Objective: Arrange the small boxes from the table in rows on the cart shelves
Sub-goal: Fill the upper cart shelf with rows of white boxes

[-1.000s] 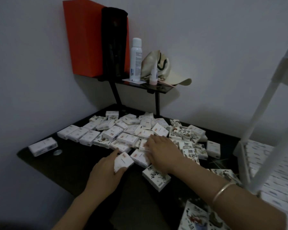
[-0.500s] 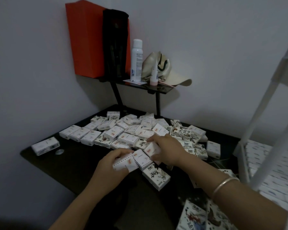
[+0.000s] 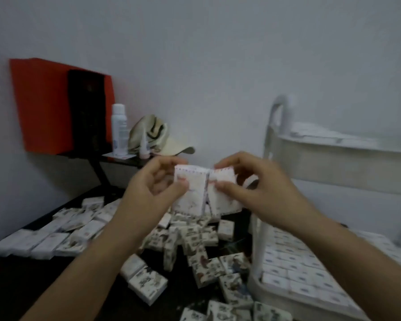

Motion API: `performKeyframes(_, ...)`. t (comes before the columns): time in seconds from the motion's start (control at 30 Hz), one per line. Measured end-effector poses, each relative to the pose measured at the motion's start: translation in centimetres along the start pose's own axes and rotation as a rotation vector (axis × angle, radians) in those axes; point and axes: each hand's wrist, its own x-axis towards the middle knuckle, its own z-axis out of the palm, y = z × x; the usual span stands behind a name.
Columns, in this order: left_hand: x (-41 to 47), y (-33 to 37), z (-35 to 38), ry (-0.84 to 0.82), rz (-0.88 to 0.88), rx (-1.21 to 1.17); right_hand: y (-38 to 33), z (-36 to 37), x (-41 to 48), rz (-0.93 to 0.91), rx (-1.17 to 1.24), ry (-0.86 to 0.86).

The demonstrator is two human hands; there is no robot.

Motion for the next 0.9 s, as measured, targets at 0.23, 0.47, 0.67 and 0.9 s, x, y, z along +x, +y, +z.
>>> performKeyframes(0.23,4.2,8.7,9.8,-0.136,0.176,-0.220,-2.6,-12.1,-2.7,0.062,0.275,0.220)
performKeyframes(0.47,8.3,12.1,16.5,-0.170,0.398,-0.085,1.8,-19.7,-2.6,0.047,-0.050,0.456)
performKeyframes(0.67,12.8,11.3,19.9,-0.329,0.392,0.254,4.1,-20.3,-2.7,0.125,-0.347,0.241)
performKeyframes(0.9,14.0,10.6,22.2,-0.481,0.358,0.369,4.3,-21.2,-3.0,0.109,-0.299,0.095)
